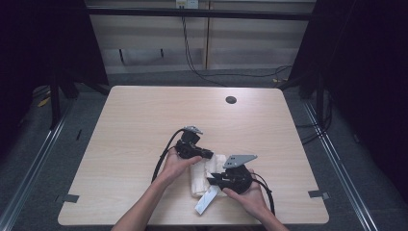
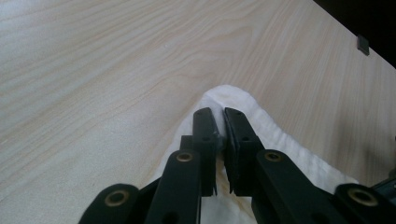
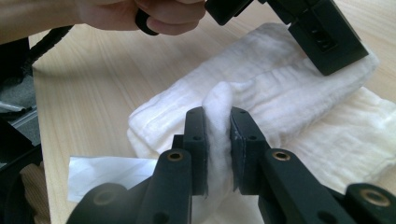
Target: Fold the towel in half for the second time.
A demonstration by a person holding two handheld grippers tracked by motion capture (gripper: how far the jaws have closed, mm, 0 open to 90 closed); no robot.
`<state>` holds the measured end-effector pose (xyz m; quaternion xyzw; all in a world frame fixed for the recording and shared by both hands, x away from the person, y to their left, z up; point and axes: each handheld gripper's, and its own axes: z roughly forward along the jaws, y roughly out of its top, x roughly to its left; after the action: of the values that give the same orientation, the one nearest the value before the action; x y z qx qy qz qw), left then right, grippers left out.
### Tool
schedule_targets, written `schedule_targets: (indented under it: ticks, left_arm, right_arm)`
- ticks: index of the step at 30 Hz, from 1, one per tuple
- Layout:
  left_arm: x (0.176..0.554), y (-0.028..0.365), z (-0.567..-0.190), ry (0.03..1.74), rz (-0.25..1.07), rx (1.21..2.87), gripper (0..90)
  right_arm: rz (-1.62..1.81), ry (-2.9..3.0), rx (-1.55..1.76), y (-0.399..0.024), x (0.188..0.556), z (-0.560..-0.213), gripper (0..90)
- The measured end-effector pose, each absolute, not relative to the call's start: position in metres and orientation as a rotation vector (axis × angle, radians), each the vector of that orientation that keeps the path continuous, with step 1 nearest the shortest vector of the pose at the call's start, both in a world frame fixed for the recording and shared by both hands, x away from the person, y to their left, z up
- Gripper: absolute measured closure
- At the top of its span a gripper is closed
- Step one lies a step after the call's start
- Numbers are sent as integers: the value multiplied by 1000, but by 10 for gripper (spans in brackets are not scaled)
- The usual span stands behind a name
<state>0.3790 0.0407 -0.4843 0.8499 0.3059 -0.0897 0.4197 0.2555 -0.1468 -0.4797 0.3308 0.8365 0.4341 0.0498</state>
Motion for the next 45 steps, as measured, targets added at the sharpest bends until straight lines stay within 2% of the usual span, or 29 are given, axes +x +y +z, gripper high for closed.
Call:
schedule_targets:
  ticks: [10, 20, 26, 28, 34, 45]
  left_arm:
    - [379, 34, -492, 777, -219, 2132, 812]
    - [380, 28, -498, 789, -244, 2128, 746]
    - [382, 28, -494, 754, -251, 2108, 714]
    - [382, 29, -493, 760, -260, 2073, 703]
    - [379, 32, -485, 736, -255, 2045, 628]
    - [372, 34, -467, 688, -226, 2026, 535]
  right_arm:
    - [1285, 2577, 1029, -151, 257, -486, 749]
    - [1278, 2569, 1054, -161, 262, -488, 655]
    - [1280, 2546, 1086, -166, 264, -488, 547]
    - [1280, 2526, 1080, -168, 263, -486, 542]
    - [1311, 2484, 1087, -175, 258, -479, 489]
    - [1317, 2389, 1145, -204, 244, -467, 457]
